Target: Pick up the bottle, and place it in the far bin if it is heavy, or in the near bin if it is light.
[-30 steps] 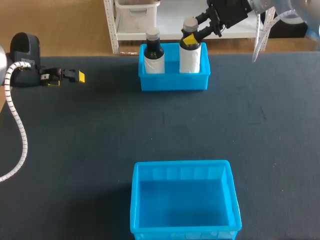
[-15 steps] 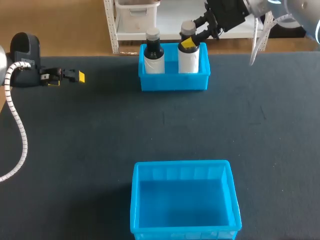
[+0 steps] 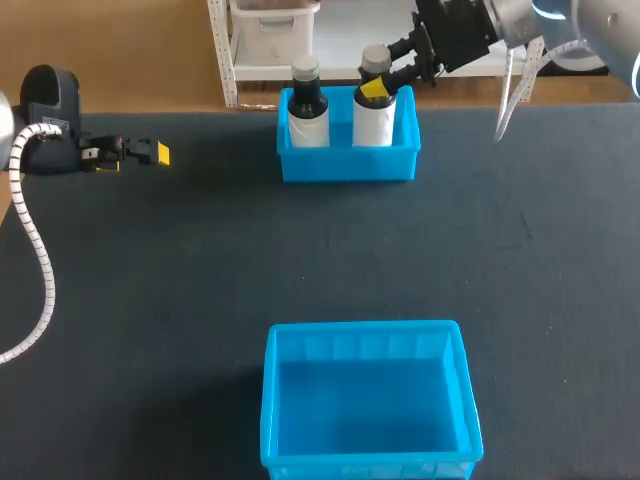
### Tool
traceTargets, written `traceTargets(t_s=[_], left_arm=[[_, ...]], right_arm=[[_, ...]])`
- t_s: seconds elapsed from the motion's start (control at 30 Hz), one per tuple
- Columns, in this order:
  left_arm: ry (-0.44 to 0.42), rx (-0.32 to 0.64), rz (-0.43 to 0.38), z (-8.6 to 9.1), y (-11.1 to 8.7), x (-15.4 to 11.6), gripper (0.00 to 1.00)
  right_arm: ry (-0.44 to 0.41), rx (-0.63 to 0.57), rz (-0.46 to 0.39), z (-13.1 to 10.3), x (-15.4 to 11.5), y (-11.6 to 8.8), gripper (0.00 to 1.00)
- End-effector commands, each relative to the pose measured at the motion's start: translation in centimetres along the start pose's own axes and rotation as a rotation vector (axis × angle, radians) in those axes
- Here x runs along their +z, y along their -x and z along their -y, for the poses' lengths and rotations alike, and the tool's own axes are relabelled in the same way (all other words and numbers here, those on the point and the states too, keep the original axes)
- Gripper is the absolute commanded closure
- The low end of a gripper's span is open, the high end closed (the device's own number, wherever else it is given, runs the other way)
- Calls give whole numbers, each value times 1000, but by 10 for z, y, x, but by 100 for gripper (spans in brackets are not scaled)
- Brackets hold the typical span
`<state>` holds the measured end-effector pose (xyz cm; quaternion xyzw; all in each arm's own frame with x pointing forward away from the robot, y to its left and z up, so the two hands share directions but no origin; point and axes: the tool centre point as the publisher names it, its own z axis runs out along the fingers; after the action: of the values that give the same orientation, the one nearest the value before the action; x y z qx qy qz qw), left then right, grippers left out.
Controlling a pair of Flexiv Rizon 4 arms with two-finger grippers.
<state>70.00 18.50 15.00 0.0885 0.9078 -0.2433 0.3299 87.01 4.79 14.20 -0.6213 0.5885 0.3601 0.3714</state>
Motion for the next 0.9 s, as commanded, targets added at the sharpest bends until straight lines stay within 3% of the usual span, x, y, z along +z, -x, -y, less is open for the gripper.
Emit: traceTargets(t_s=[0.03,0.9], left_arm=[[0,0,0,0,0,0,0],[0,0,0,0,0,0,0]], right_arm=[[272,1,7,10,1,-1,100],[288,22,-33,11,7,-9,100]])
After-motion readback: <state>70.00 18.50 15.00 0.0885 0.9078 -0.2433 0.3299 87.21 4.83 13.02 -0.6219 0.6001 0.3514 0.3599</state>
